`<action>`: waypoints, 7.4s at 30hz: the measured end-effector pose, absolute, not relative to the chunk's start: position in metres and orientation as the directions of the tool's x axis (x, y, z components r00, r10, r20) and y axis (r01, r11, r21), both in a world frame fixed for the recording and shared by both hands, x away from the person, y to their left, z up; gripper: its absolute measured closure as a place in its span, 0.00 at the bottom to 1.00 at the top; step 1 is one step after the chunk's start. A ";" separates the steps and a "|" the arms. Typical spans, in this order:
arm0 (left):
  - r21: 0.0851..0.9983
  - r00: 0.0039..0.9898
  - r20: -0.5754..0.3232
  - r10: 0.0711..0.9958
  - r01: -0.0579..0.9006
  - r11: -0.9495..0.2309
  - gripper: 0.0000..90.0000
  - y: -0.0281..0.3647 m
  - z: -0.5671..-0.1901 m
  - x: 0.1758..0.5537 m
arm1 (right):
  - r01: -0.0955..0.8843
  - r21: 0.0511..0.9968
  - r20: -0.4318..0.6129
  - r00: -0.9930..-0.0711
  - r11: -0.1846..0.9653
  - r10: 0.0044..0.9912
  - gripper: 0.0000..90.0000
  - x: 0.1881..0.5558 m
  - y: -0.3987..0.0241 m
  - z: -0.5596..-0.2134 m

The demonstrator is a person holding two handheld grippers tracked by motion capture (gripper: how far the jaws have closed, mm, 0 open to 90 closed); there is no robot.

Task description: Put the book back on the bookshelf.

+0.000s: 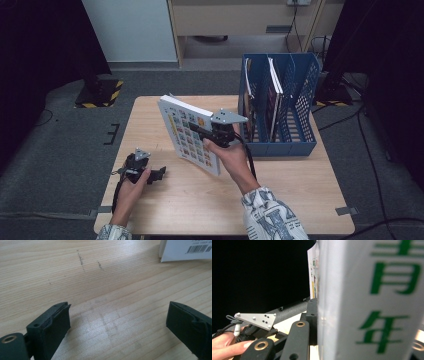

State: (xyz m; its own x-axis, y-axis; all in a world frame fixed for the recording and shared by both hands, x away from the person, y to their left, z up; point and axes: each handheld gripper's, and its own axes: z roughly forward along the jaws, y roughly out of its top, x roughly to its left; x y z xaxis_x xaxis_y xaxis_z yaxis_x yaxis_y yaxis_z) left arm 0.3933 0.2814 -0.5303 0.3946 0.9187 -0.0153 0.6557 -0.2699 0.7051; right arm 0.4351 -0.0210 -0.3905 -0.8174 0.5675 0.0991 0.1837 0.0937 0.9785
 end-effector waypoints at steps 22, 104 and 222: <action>0.699 0.393 0.007 0.919 0.656 -0.286 0.00 0.278 -0.537 0.396 | 0.170 0.982 0.095 -0.809 0.077 0.580 0.82 0.431 -0.042 -0.378; 0.698 0.380 0.003 0.925 0.662 -0.274 0.00 0.277 -0.537 0.396 | 0.161 0.987 0.114 -0.775 0.019 0.621 0.82 0.388 -0.158 -0.372; 0.697 0.370 0.005 0.929 0.665 -0.269 0.00 0.275 -0.537 0.398 | 0.131 0.991 0.098 -0.600 -0.024 0.794 0.82 0.341 -0.302 -0.295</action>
